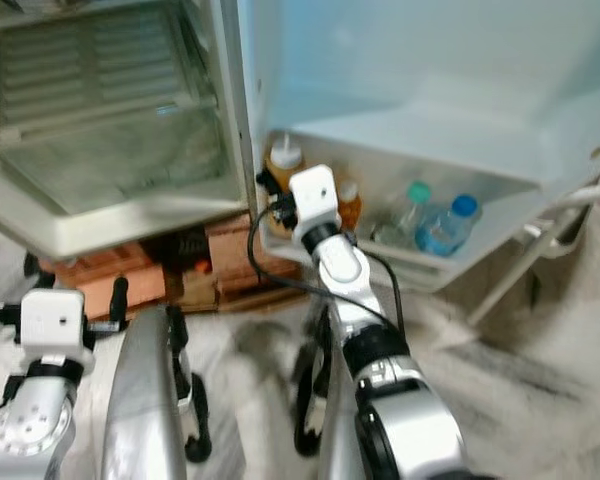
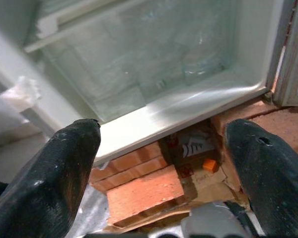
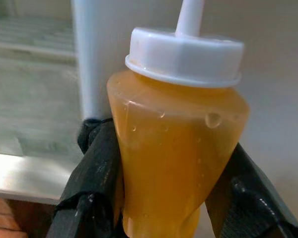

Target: Restocking fridge

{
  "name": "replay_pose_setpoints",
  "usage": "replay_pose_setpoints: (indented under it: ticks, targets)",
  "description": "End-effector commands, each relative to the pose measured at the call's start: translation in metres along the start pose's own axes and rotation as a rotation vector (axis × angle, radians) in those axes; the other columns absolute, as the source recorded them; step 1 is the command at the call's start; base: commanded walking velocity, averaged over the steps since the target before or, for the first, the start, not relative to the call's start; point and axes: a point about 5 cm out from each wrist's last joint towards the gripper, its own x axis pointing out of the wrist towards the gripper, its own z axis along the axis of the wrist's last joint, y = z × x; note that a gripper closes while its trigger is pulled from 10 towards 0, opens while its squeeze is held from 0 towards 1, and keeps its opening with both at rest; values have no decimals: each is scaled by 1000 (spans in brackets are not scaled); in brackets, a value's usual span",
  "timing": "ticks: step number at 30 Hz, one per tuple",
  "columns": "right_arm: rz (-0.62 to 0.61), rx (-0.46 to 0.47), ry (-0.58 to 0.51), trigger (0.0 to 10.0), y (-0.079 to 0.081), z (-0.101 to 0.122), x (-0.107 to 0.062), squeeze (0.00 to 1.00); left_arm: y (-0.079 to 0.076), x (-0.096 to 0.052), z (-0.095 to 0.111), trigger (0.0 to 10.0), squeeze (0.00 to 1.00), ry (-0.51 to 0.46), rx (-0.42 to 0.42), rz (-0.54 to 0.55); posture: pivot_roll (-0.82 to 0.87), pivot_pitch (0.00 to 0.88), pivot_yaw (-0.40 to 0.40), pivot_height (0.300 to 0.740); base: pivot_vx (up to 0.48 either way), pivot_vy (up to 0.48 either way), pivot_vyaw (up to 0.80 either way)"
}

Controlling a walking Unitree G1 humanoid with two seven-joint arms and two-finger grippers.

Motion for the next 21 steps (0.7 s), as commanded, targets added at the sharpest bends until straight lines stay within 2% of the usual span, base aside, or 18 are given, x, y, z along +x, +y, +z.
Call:
replay_pose_setpoints:
  ticks: [1,6,7,8,12,17,19,21]
  targets:
    - [2,-74,-35,10000,-3,10,9,0,2,-11,1,10000,0,27,14,8,247,358,-54,500,0,0,0]
    - [19,-181,-118,10000,-5,27,19,0,4,-18,4,10000,0,33,17,11,259,374,-56,500,0,0,0]
    - [-15,-247,-148,10000,-9,34,22,0,5,-19,6,10000,0,34,19,14,266,380,-59,500,0,0,0]
    - [-35,-275,-158,10000,-11,36,24,0,6,-19,6,10000,0,35,21,16,269,382,-60,500,0,0,0]
    - [-91,-335,-181,10000,-15,39,26,0,7,-22,8,10000,0,38,26,20,285,396,-67,500,0,0,0]
    - [-101,-329,-147,10000,-7,31,27,0,7,-25,9,10000,0,46,30,19,291,408,-71,500,0,0,0]
    - [-92,-300,-55,10000,3,14,24,0,7,-27,12,10000,0,45,38,18,312,421,-79,500,0,0,0]
    - [-92,-298,-38,10000,5,11,24,0,7,-28,13,10000,0,43,40,19,316,425,-80,500,0,0,0]
